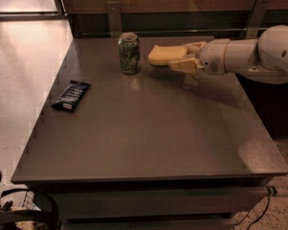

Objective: Move sponge near green can

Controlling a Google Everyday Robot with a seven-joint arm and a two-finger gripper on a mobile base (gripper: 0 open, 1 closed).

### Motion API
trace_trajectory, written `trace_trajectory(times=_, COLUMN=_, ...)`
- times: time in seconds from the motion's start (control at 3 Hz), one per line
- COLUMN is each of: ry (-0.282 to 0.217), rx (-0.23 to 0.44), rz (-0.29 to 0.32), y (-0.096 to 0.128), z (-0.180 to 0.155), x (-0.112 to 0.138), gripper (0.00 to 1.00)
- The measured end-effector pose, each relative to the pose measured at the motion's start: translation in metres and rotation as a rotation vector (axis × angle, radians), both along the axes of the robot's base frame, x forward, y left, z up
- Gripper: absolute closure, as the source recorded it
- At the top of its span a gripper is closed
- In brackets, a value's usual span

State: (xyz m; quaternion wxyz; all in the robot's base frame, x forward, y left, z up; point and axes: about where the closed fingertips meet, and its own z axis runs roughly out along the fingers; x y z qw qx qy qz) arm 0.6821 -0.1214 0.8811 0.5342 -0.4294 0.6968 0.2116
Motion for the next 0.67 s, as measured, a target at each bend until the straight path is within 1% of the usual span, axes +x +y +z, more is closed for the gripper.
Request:
trace_trajectory(times=0.33, ry=0.001, rx=0.001, rz=0.005, y=0.0031, z=-0.0006, x=0.0002, gripper=0.00)
trace_trajectory(times=0.67, ry=0.001, rx=0.001, rz=0.005, y=0.0033, z=-0.0006, x=0.0002, gripper=0.00)
